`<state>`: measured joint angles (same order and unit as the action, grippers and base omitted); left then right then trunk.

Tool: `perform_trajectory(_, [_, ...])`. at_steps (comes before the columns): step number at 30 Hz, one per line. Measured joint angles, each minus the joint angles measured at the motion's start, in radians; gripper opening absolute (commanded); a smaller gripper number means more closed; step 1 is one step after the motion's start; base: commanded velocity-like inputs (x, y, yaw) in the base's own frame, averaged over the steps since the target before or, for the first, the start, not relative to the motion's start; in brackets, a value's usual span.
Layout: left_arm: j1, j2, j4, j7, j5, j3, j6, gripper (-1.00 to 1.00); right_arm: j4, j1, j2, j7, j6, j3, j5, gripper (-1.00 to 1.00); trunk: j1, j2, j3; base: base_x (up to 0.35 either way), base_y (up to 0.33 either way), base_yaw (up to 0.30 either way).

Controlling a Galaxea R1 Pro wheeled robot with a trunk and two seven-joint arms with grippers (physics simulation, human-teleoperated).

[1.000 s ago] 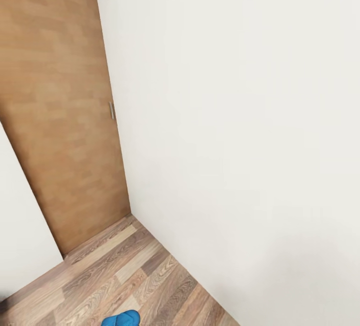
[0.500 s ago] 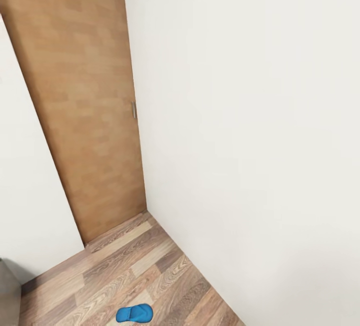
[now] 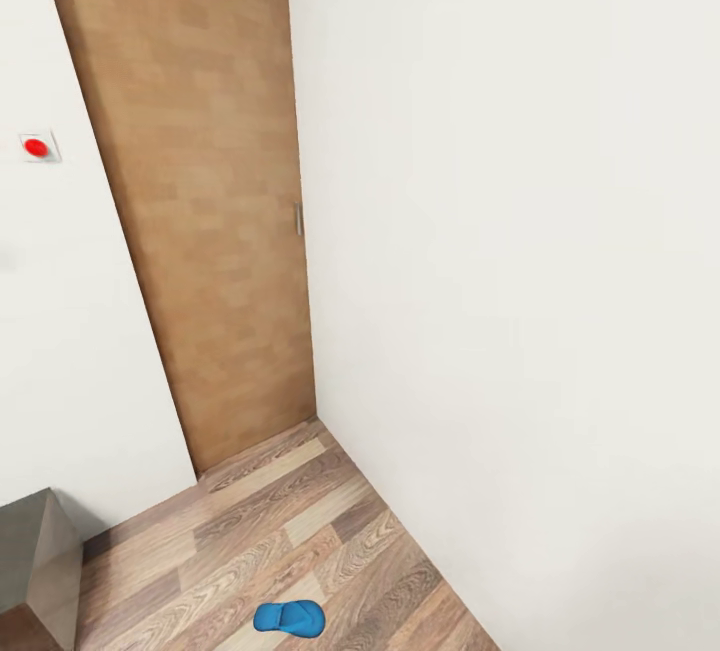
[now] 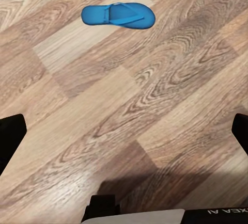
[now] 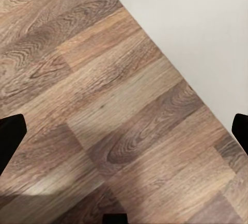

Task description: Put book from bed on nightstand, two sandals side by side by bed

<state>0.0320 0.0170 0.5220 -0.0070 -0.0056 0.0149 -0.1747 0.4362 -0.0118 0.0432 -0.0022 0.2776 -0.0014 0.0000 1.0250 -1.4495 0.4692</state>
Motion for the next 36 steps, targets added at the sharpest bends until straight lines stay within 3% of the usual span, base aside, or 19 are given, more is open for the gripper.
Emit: perform_trajectory(36, [0.000,0.000,-0.001,0.000,0.000,0.000,0.000,1.00,0.000,0.000,-0.002,-0.001,0.000,0.000,0.000,1.00,0.000,0.000,0.000,0.000,0.000,0.228])
